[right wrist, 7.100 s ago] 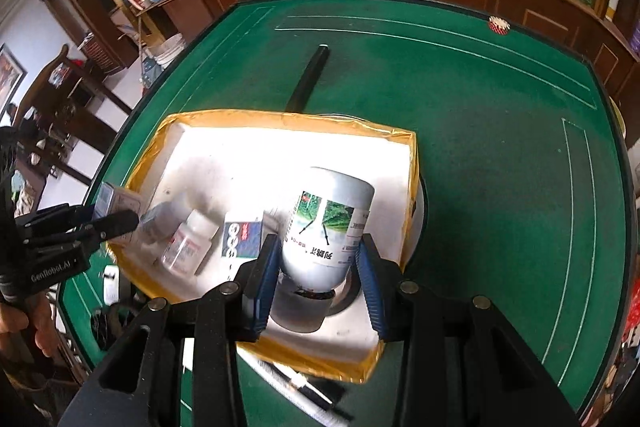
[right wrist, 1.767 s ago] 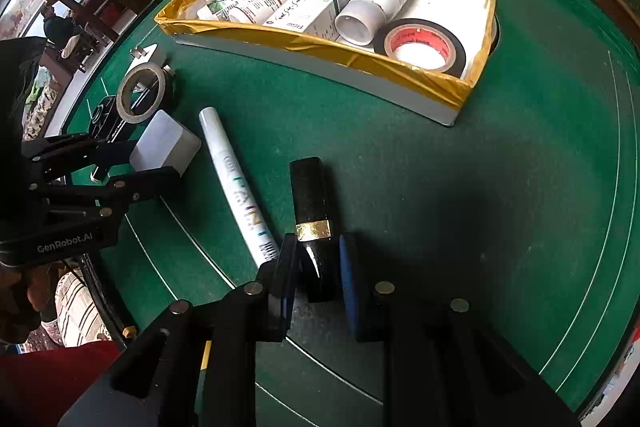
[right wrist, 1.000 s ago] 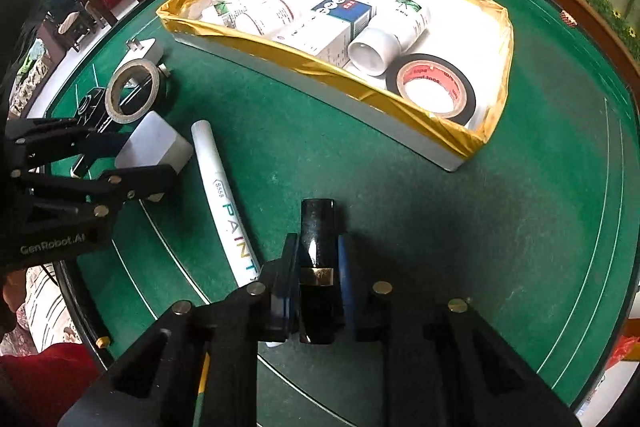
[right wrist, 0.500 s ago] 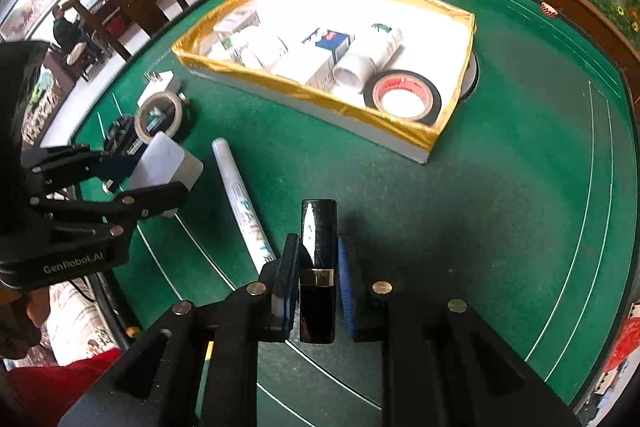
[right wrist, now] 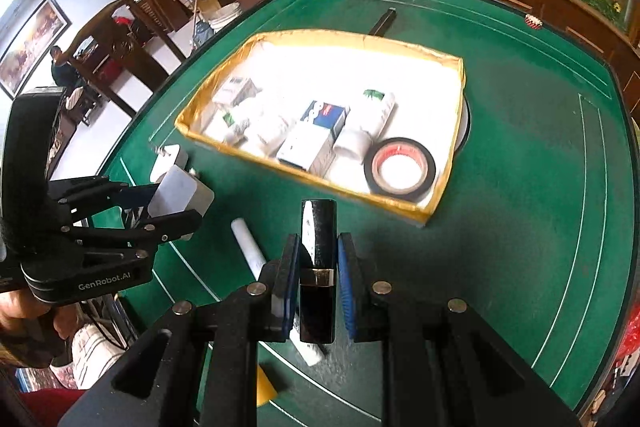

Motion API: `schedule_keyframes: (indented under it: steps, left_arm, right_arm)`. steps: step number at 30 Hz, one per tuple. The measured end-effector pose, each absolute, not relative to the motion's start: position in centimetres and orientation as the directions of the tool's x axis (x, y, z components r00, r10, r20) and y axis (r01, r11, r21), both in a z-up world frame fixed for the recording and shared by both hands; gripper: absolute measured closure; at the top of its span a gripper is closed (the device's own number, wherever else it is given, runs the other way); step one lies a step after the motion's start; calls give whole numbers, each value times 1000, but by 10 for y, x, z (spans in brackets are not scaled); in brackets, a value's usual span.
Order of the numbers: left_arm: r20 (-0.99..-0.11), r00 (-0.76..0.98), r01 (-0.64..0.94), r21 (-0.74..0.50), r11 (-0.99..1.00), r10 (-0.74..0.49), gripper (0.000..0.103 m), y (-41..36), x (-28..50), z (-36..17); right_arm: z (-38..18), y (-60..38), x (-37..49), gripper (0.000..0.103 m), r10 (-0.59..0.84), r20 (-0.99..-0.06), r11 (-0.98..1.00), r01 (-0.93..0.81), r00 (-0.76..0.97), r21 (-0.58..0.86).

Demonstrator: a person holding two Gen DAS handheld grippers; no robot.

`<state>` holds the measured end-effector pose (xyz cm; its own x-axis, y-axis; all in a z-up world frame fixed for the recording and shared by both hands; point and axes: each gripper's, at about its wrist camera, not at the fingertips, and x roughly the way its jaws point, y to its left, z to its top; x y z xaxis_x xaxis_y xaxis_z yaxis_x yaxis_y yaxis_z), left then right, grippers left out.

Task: Organize rigid objects
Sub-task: 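Carry the plug in the left tool and the tube in the right tool over the tray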

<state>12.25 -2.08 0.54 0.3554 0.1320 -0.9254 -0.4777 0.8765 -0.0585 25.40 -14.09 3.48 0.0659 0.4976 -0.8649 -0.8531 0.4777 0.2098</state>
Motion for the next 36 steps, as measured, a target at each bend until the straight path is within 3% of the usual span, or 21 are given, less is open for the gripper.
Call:
schedule_keyframes:
  steps: [21, 36]
  left_arm:
    - [-919, 377, -439, -63, 896, 120, 54, 1, 143, 15]
    - [-908, 404, -465, -99, 880, 112, 54, 61, 176, 34]
  right_arm:
    - [40, -126, 278, 86, 483, -867, 540, -822, 126, 181]
    - [49, -127, 312, 85, 478, -857, 618, -767, 193, 172]
